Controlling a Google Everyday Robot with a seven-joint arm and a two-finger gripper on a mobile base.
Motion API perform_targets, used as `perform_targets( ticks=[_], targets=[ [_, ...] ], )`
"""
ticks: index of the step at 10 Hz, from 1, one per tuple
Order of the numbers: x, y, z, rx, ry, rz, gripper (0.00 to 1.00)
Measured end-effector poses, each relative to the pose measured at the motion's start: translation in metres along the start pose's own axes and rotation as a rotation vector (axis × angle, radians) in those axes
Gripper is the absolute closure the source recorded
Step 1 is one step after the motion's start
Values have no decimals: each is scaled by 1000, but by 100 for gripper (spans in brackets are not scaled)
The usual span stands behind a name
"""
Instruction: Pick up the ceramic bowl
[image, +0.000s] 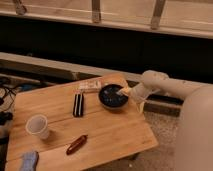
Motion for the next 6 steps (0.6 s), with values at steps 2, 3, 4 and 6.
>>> perform_targets(
  ticks=[2, 3, 4, 6],
  targets=[
    [2, 5, 5, 0, 2, 1, 2],
    [1, 4, 4, -1, 1, 2, 2],
    [1, 0, 3, 0, 8, -6, 2],
    [9, 4, 19, 18, 32, -30, 2]
  ],
)
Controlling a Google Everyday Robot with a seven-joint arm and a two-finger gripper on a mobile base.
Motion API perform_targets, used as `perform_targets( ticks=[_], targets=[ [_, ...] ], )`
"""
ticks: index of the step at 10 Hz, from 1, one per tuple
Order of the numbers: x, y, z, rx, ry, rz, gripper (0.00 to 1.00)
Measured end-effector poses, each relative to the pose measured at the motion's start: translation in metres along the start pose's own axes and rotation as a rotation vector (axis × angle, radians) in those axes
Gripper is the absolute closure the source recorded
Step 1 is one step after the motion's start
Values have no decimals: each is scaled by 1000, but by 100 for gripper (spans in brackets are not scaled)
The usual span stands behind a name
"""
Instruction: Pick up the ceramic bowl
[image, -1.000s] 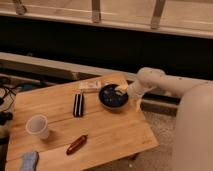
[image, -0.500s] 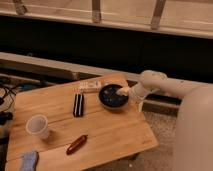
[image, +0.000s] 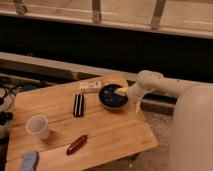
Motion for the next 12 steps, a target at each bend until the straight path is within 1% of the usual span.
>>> perform_targets(
  ticks=[1, 2, 5, 6, 8, 9, 10, 12],
  targets=[
    [7, 11, 11, 8, 15, -20, 2],
    [10, 15, 16, 13, 23, -29, 2],
    [11, 12, 22, 23, 38, -33, 3],
    [12, 12, 24, 24, 41, -33, 8],
    [8, 10, 12, 16, 29, -24, 26],
    [8, 11, 10, 19, 30, -25, 38],
    [11, 14, 14, 21, 37, -29, 47],
    [11, 11, 19, 26, 44, -26, 67]
  ],
)
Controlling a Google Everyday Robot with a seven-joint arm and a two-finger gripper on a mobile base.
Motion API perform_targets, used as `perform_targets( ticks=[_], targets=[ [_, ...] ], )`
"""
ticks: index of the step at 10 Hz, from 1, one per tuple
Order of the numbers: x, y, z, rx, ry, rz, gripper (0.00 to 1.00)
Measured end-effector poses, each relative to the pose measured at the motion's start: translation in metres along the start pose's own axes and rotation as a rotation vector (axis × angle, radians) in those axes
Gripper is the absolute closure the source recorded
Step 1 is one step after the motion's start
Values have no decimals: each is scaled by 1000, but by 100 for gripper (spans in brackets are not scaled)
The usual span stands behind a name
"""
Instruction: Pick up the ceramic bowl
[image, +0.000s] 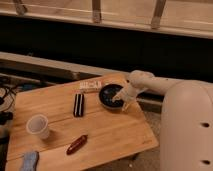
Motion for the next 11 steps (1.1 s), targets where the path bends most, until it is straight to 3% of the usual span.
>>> perform_targets(
  ticks=[3, 4, 8, 11],
  targets=[
    [-1, 0, -10, -9, -2, -5, 96],
    [-1, 1, -18, -11, 3, -10, 100],
    [6, 18, -63, -40, 37, -47, 100],
    [8, 32, -69, -55, 40, -77, 100]
  ],
)
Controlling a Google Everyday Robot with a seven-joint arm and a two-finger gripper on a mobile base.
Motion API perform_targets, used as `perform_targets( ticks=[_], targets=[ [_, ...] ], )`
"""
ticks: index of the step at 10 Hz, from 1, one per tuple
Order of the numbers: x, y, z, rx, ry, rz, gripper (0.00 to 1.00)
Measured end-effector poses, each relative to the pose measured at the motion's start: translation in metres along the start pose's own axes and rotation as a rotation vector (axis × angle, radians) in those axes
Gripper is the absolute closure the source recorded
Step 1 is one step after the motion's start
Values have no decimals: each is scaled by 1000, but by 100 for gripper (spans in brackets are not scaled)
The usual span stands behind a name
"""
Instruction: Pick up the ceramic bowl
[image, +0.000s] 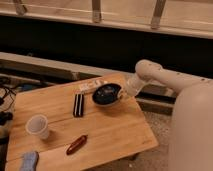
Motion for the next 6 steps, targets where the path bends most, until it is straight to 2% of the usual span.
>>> perform_targets(
  ticks=[3, 6],
  targets=[
    [0, -7, -15, -2, 8, -10, 100],
    [6, 14, -39, -21, 14, -35, 100]
  ],
)
